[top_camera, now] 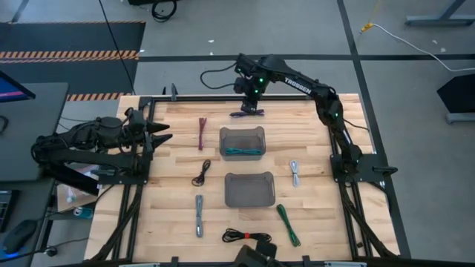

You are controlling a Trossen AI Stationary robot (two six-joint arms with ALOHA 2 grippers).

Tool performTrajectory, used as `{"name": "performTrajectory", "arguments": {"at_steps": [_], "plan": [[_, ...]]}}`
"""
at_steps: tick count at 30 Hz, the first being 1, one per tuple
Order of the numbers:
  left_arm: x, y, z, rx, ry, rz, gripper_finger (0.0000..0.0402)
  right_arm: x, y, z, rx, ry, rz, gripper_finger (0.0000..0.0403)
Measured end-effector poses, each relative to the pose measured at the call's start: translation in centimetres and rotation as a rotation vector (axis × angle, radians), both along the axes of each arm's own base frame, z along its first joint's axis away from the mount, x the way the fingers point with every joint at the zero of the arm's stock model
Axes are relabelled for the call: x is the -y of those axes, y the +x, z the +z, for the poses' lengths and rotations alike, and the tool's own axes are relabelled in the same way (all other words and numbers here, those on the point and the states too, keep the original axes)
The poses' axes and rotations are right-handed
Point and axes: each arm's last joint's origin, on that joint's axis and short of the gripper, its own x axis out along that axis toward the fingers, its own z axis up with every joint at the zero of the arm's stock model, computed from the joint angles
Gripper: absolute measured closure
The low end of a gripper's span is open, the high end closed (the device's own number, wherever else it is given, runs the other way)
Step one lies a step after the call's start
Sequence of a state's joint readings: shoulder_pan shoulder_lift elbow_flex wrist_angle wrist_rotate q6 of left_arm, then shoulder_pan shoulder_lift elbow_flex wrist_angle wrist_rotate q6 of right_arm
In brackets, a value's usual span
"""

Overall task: Pick and place USB-C Cables
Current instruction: Put the pink charger cable into the top black transparent bin

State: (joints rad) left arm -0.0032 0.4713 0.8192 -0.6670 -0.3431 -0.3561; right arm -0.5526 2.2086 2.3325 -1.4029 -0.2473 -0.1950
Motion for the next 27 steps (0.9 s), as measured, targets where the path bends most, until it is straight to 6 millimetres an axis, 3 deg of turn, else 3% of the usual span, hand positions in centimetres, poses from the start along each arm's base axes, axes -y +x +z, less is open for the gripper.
{"name": "performTrajectory", "arguments": {"at_steps": [8, 13, 17, 20, 27], "plan": [[0.0, 0.0, 0.0, 0.0, 0.0, 0.0, 0.0198, 0.3, -0.2, -0.1, -0.027, -0.015, -0.065, 0.0252], [0.0, -0.1, -0.2, -0.019, -0.003, 0.001, 0.0198, -2.1, 0.2, -0.1, -0.036, 0.164, 0.0, 0.0225], [-0.1, 0.4, -0.7, -0.07, -0.038, 0.047, 0.0198, -4.1, 1.2, 0.1, -0.014, 0.188, 0.045, 0.022], [-0.2, 1.4, -1.3, -0.136, -0.038, 0.096, 0.0198, -5.2, 1.9, 0.5, 0.025, 0.169, 0.08, 0.022], [-1.5, 5.8, -3.9, -0.34, -0.068, 0.235, 0.0198, -6.6, 2.6, 1.7, 0.082, 0.145, 0.093, 0.0219]]}}
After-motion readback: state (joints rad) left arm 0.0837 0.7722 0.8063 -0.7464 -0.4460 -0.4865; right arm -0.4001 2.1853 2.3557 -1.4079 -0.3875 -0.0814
